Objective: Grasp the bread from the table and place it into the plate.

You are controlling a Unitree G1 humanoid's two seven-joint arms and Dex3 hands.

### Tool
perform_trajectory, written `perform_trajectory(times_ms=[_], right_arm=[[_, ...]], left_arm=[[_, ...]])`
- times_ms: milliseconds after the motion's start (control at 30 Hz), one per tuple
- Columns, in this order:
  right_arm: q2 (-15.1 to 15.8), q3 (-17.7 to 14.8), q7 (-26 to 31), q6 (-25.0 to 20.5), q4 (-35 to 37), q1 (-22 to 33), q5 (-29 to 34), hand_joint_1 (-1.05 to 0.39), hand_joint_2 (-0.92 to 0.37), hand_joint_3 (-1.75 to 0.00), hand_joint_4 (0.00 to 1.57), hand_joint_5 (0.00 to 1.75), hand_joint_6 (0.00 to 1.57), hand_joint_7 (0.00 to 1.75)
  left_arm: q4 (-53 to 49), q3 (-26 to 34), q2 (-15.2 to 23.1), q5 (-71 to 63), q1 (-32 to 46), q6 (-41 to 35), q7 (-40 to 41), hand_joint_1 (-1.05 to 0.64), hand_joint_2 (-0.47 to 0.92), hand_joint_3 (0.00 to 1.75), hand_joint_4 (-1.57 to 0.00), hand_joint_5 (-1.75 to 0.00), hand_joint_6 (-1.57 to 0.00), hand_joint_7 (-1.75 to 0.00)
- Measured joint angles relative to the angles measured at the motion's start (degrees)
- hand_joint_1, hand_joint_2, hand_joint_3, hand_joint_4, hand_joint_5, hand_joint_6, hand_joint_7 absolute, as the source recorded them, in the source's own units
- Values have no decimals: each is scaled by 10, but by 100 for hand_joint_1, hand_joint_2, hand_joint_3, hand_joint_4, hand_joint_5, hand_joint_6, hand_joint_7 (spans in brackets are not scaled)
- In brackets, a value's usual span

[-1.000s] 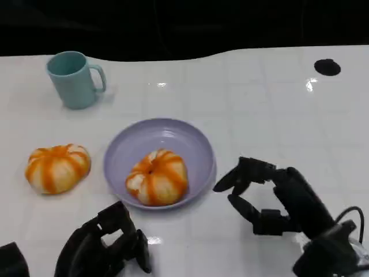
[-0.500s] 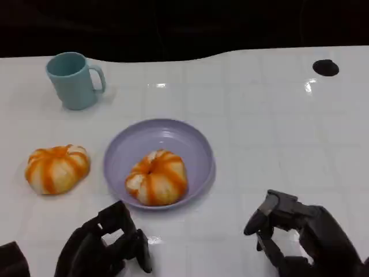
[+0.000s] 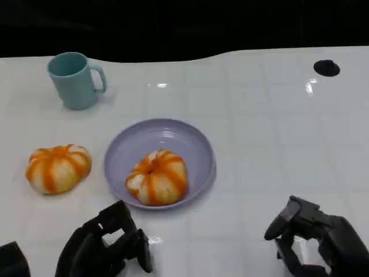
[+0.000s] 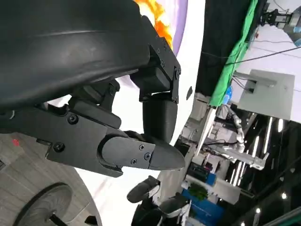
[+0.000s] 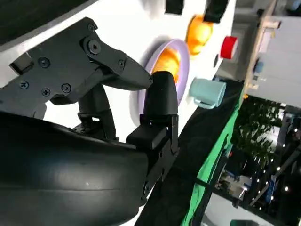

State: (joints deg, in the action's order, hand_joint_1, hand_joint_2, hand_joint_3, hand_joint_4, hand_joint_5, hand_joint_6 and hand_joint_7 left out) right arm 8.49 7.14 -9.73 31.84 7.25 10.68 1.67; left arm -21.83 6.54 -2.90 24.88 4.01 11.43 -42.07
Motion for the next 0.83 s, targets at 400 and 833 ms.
perform_trajectory(times_ms=[400,833], right_arm=[[0,-14,16,84,77,-24,32,-16,-50,-120,66,175,61,148],[-2,-20,13,89,89,-33,26,-16,-49,-120,67,175,62,147]], left_arm=[[7,-1,0,0,5,-2,0,-63,92,21,-79,-175,-67,-161],[15,-3,-1,1,6,-9,0,-62,92,22,-79,-175,-68,-161]])
